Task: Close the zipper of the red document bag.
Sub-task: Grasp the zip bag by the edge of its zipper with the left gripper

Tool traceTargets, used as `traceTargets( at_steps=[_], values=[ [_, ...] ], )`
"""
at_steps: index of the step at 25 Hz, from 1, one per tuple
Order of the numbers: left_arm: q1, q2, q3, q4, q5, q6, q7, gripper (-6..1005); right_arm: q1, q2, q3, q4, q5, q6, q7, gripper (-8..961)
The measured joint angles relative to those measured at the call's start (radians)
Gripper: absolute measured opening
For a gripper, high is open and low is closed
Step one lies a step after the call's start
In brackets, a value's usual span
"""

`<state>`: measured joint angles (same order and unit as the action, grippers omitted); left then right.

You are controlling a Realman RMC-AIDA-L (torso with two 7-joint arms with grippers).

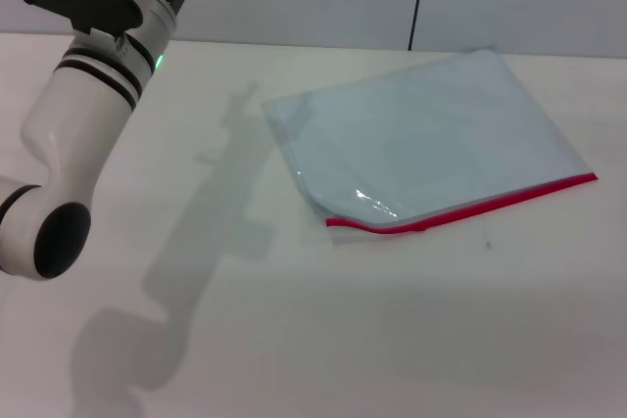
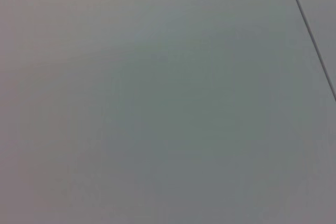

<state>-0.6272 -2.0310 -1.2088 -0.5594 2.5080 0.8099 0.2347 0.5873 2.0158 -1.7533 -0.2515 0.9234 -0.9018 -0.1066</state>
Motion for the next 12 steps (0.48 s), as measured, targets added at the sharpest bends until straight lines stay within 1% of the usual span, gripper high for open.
traceTargets(
  at_steps=[12],
  values=[
    [0.006,0.0,0.0,0.003,-0.002,0.0,0.0,894,0.0,0.003,0.0,0.0,0.003,0.0,-0.004,860]
  ],
)
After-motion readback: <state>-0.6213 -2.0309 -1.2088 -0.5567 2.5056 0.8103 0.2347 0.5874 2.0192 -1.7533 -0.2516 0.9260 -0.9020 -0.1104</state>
